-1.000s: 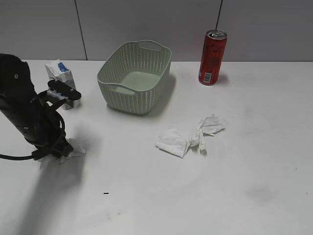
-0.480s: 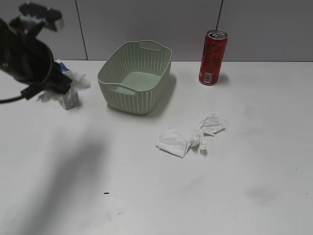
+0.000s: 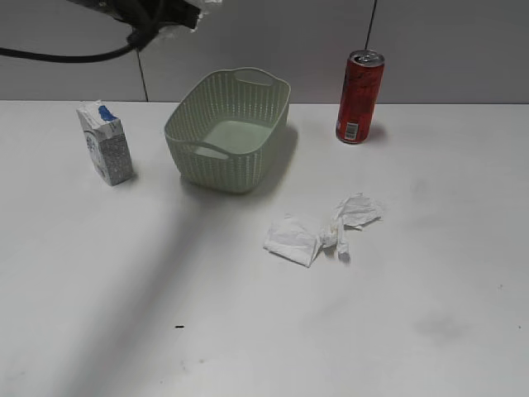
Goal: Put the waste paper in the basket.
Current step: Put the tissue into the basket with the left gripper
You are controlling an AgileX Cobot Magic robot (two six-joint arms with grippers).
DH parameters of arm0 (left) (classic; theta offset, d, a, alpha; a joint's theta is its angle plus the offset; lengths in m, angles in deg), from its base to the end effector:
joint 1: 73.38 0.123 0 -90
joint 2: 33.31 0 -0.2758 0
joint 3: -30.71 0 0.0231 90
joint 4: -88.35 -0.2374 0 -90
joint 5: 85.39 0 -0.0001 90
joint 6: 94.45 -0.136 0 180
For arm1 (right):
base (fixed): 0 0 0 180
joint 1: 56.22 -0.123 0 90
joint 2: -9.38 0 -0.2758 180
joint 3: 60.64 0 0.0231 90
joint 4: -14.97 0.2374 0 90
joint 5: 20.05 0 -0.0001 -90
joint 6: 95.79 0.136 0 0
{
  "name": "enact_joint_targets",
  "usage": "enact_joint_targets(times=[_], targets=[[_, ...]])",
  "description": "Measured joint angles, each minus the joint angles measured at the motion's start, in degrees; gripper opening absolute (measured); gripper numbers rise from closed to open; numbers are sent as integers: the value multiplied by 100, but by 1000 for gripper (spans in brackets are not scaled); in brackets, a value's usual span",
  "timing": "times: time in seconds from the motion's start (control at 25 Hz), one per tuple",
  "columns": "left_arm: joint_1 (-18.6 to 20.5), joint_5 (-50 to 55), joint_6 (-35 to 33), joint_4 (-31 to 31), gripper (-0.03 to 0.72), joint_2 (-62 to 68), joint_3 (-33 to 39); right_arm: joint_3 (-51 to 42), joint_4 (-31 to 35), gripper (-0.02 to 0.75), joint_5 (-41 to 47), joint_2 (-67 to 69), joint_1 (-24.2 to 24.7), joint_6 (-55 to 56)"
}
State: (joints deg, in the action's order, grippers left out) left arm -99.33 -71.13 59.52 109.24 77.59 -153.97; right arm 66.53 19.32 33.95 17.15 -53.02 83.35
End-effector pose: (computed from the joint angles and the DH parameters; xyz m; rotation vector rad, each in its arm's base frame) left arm 0.3999 -0.2079 0.2696 0.6246 2.0043 -0.3054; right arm 0.0461 0.0058 0.2405 0.0460 1.9977 0.0445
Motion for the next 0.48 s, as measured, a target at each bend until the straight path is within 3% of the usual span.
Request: enact_joint_targets(times=[0.2,0.36,0.48], targets=[[-210,-1173,0,254,32,814,0,0,0,571,0,0,0,8],[-279,-1378,0,284,38,1275,0,0,0,571,0,0,0,2],[-286,-1258,0,290,143,1457,0,0,0,571,0,0,0,2]])
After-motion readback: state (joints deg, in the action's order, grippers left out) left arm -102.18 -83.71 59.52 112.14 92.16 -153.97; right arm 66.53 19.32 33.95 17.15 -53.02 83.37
